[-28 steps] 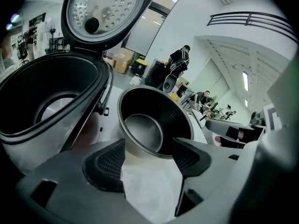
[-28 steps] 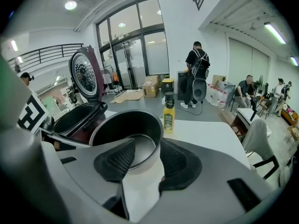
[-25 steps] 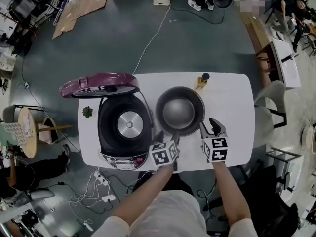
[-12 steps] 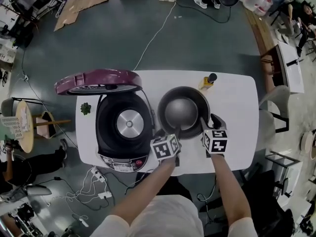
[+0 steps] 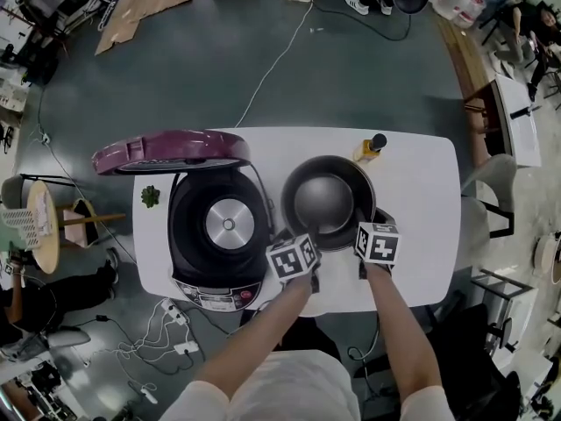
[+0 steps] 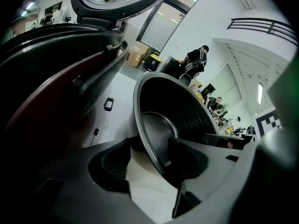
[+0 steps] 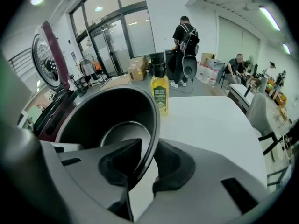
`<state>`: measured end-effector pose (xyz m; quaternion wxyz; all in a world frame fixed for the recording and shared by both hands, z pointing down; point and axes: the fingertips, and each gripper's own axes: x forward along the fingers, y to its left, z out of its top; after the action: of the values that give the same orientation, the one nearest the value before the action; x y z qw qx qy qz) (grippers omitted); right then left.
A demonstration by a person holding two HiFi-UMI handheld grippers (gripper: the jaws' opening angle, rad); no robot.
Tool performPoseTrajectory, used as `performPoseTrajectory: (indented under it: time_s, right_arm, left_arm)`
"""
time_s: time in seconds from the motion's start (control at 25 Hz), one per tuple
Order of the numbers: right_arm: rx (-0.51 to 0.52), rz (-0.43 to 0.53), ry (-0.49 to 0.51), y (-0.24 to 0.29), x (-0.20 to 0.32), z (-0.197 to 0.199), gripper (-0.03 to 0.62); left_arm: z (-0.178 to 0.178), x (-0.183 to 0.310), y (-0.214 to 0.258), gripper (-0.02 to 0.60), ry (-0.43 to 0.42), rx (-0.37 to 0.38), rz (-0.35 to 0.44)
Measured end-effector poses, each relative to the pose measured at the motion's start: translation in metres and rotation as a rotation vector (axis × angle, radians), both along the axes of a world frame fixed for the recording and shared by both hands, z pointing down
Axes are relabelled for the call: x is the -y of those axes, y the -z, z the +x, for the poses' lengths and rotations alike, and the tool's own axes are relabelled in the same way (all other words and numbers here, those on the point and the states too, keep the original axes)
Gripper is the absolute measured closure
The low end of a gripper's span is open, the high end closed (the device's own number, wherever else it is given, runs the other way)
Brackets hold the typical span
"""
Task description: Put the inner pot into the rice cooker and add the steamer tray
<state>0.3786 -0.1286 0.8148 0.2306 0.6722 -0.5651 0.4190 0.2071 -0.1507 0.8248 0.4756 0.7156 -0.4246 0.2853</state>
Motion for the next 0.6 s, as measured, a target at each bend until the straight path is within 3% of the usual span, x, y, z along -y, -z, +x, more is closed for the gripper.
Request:
performPoseTrajectory:
  time_s: [0.28,0.6]
  right_arm:
    - [-0.013,0.068,-0.124,0.022,-0.008,0.015,0.526]
    - [-0.041,0.154,-0.223,0.061,-0.030,0.022,0.533]
  left_arm:
    - [0.007,-0.009,0.002,0.348,-0.044,0.013,-0.019]
    - [0.015,-0.018,0.027,0.380,-0.054,-0.037,0.014]
